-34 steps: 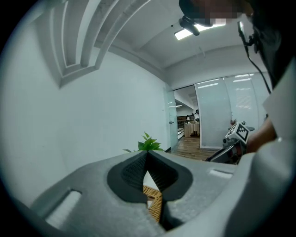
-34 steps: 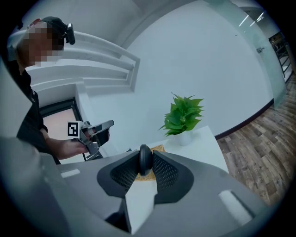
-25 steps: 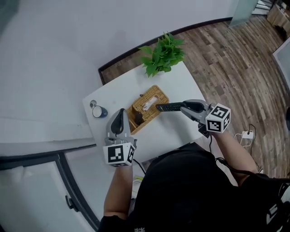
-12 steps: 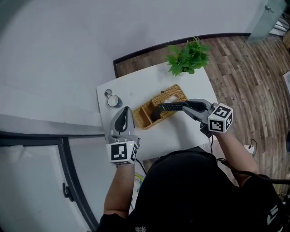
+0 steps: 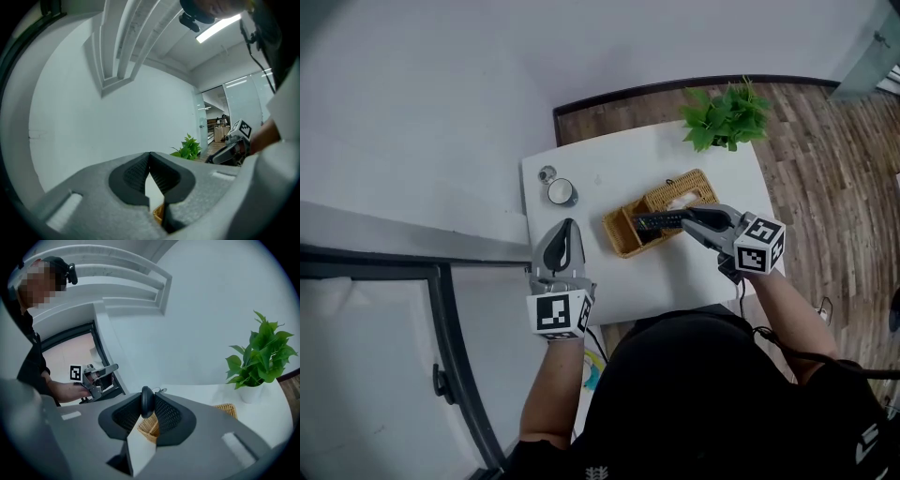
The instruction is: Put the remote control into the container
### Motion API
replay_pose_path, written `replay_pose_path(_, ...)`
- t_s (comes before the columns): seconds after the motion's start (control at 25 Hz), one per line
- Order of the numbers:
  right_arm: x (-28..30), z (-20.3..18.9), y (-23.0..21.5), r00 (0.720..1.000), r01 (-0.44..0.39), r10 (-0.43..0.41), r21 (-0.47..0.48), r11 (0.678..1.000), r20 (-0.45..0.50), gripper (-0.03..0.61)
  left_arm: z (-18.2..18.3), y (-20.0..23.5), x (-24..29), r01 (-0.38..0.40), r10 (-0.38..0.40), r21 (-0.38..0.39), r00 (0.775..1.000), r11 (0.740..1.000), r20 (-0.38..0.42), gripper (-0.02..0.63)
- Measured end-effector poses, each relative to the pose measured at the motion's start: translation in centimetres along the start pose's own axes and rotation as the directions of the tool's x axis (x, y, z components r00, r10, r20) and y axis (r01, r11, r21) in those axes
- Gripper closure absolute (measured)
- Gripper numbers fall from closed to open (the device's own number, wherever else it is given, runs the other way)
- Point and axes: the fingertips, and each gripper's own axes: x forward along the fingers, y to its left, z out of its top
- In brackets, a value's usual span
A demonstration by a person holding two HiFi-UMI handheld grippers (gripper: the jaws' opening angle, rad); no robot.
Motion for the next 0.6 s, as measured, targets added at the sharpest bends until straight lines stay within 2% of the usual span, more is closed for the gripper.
replay_pose_path(0.28, 4.0, -1.2, 1.2, 0.997, -0.026, 0.025, -0.019, 0.999, -0.066, 0.491, -1.7, 3.4, -2.6, -0.063, 0.063, -0.034, 0.998, 0.997, -0.003, 0.612)
replay_pose_path(0.6, 6.2, -2.6, 1.5, 0.992, 0.003, -0.006, -0.023, 1.000, -0.124, 0.491, -4.0, 6.4, -4.8, -0.109, 0.109, -0.091, 0.994, 0.990, -0.013, 0.612)
